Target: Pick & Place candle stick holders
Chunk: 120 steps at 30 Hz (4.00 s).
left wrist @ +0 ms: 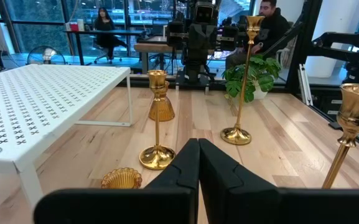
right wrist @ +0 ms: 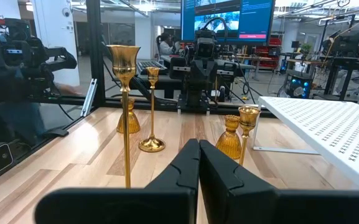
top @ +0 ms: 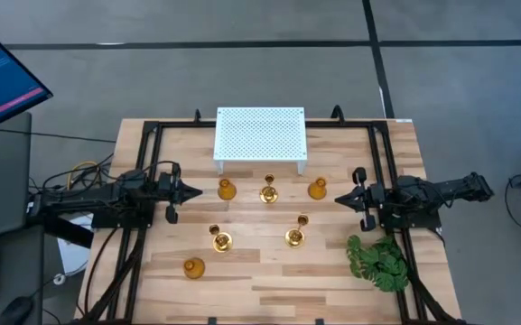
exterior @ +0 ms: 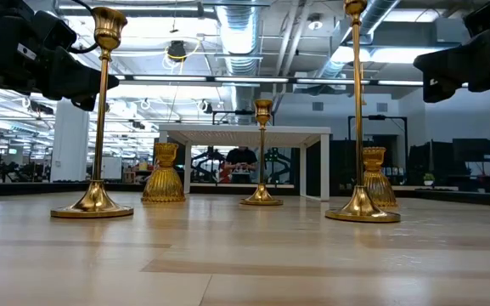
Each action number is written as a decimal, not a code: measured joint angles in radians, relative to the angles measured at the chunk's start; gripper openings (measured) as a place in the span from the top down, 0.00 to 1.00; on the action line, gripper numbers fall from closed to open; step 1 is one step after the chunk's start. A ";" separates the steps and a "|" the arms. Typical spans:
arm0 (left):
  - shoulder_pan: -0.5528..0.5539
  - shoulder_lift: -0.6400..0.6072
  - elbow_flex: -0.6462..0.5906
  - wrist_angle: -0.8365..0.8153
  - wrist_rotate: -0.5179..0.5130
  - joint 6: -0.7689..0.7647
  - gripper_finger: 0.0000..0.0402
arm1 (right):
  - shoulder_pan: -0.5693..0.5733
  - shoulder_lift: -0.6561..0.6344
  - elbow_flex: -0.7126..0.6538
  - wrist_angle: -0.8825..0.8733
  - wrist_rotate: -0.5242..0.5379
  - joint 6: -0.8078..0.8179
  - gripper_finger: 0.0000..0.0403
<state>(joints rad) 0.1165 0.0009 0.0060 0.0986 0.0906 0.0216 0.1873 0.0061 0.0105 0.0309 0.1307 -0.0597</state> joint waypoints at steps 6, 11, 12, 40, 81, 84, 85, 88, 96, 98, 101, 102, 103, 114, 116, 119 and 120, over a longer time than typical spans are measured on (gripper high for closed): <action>0.000 0.000 0.000 0.000 0.000 0.000 0.99 | 0.000 0.000 0.000 0.000 0.000 0.000 1.00; 0.000 0.000 0.000 0.000 0.000 0.000 0.99 | 0.000 0.000 0.000 0.000 0.000 0.000 1.00; 0.000 0.000 0.000 0.000 0.000 0.000 0.99 | 0.000 0.000 0.000 0.000 0.000 0.000 1.00; 0.000 0.000 0.000 0.006 0.000 0.000 0.99 | 0.000 0.000 0.000 0.000 0.000 0.000 1.00; 0.000 0.000 0.000 0.015 0.000 0.000 0.99 | 0.000 0.000 0.000 0.012 0.002 -0.028 1.00; 0.000 0.000 0.000 0.015 0.000 0.000 0.99 | 0.000 0.000 0.000 0.026 0.049 -0.052 1.00; 0.000 0.000 0.000 0.015 0.000 0.000 0.99 | 0.000 0.000 0.000 0.032 0.087 -0.049 1.00; 0.000 0.000 0.000 0.015 0.000 0.000 0.99 | 0.000 0.000 0.000 0.030 0.205 -0.045 1.00; 0.000 0.000 0.000 0.015 0.000 0.000 0.99 | 0.000 0.005 0.062 -0.081 0.316 -0.029 1.00; 0.000 0.000 0.000 0.015 0.000 0.000 0.99 | 0.000 0.018 0.088 -0.123 0.351 -0.018 1.00; 0.000 0.000 0.000 0.015 0.000 0.000 0.99 | -0.001 0.061 0.126 -0.171 0.373 0.015 1.00; 0.000 0.000 0.000 0.015 0.000 0.000 0.99 | -0.001 0.081 0.135 -0.180 0.375 0.022 1.00; 0.000 0.000 0.000 0.015 0.000 0.000 0.99 | -0.001 0.102 0.141 -0.183 0.376 0.029 1.00; 0.000 0.000 0.000 0.015 0.000 0.000 0.99 | -0.017 0.455 0.270 -0.208 0.399 0.087 1.00; 0.000 0.000 0.000 0.015 0.000 0.000 0.99 | -0.028 0.513 0.299 -0.213 0.398 0.087 1.00; 0.000 0.000 0.000 0.015 0.000 0.000 0.99 | -0.041 0.581 0.342 -0.215 0.395 0.087 1.00; 0.000 0.000 0.000 0.015 0.000 0.000 0.99 | -0.043 0.602 0.357 -0.214 0.395 0.087 1.00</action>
<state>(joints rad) 0.1164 0.0009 0.0059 0.1135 0.0902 0.0216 0.1446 0.6079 0.3675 -0.1829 0.5255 0.0277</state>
